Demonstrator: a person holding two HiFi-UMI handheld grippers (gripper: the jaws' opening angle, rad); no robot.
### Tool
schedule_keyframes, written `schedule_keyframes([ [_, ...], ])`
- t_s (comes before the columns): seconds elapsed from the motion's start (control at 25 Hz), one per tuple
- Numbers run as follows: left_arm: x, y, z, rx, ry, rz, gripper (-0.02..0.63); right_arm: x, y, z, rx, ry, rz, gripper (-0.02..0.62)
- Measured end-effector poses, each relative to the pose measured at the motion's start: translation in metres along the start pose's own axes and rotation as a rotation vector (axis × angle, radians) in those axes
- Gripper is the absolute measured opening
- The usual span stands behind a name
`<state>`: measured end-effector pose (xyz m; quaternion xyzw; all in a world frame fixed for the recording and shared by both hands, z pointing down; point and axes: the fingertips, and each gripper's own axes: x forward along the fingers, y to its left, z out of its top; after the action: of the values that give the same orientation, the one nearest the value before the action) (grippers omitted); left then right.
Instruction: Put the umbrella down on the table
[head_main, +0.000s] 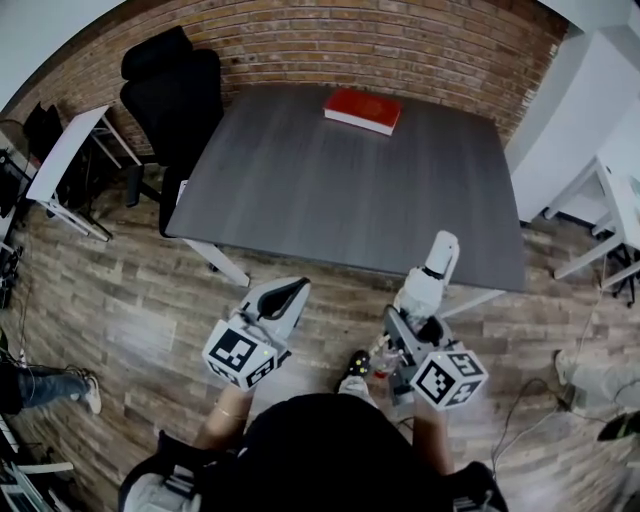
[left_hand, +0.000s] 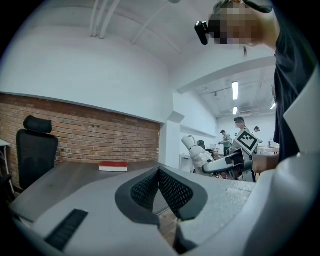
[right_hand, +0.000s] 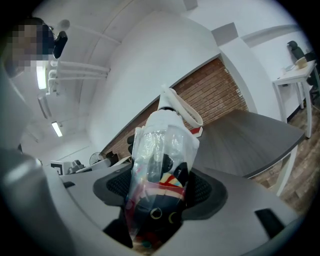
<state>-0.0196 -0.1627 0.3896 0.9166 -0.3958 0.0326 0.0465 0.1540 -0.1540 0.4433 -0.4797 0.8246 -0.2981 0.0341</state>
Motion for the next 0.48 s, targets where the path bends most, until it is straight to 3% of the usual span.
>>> schedule_keyframes([
  [0.48,0.074,0.012,0.008,0.006,0.019,0.04,-0.003,0.038,-0.053,0.04,0.009,0.035,0.047,0.291],
])
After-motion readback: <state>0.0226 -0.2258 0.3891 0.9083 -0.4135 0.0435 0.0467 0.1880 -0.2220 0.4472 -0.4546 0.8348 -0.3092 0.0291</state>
